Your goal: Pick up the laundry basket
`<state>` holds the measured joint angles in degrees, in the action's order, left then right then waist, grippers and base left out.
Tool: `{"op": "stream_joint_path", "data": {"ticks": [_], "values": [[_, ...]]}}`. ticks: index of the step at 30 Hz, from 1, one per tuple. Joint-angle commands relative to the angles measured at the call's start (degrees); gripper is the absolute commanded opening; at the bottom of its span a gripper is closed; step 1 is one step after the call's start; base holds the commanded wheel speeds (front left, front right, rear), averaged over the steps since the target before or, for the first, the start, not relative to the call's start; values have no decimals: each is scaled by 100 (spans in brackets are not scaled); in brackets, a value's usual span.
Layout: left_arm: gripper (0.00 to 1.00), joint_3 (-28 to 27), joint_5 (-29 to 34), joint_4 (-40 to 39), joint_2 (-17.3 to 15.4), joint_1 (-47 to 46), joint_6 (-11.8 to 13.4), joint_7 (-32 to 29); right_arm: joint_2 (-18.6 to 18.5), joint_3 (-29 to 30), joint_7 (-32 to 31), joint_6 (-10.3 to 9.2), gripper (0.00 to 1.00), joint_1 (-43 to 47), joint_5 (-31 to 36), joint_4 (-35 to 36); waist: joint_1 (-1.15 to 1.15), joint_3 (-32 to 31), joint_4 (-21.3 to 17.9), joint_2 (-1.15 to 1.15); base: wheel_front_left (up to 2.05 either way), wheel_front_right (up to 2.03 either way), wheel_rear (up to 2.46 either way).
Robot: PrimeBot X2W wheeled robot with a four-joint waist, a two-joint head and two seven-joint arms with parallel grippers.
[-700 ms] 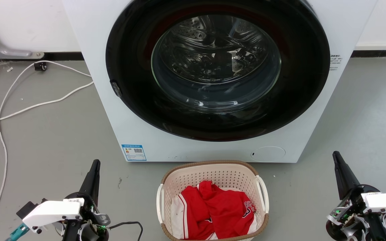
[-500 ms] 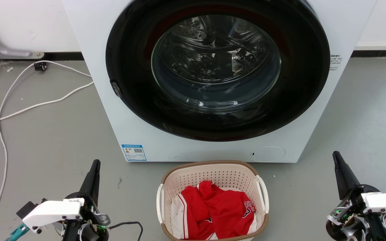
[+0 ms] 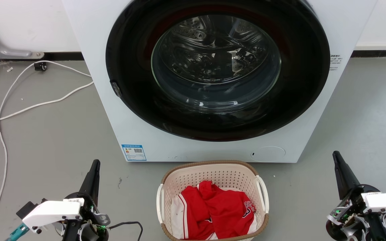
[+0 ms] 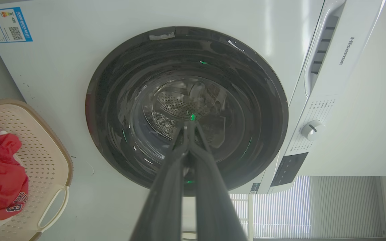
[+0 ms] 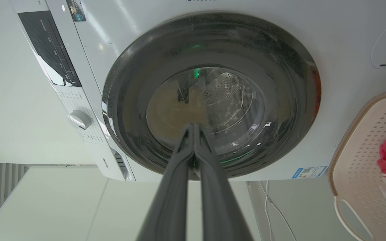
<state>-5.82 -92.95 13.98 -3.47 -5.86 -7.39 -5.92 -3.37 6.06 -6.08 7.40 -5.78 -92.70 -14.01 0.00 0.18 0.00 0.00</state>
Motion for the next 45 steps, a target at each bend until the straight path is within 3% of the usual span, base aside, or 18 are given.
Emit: {"op": "stream_joint_path", "data": {"ticks": [1, 2, 14, 33, 45], "values": [[0, -15, 19, 8, 5, -49, -20, -23, 23, 10, -12, 17, 0, -71, 27, -4, 0, 0, 0, 0, 0, 0, 0], [100, -1, 0, 0, 0, 0, 0, 0, 1, 1, 0, 0, 100, -1, 0, 0, 0, 0, 0, 0, 0, 0, 0], [100, 300, 370, -162, 18, 21, 4, 297, 10, -96, 298, 1, 100, 147, 407, 122, 0, 6, 10, 0, 0, 0, 0], [100, 679, 2868, -567, 26, -100, 40, 755, 4, -150, 761, 4, 100, 267, 3239, 588, 0, 41, 40, 0, 0, 0, 0], [100, 957, 4216, -428, 31, -200, 117, 998, 24, -210, 828, 6, 100, 400, 4581, 857, 0, 36, 71, 0, 0, 0, 0]]}}
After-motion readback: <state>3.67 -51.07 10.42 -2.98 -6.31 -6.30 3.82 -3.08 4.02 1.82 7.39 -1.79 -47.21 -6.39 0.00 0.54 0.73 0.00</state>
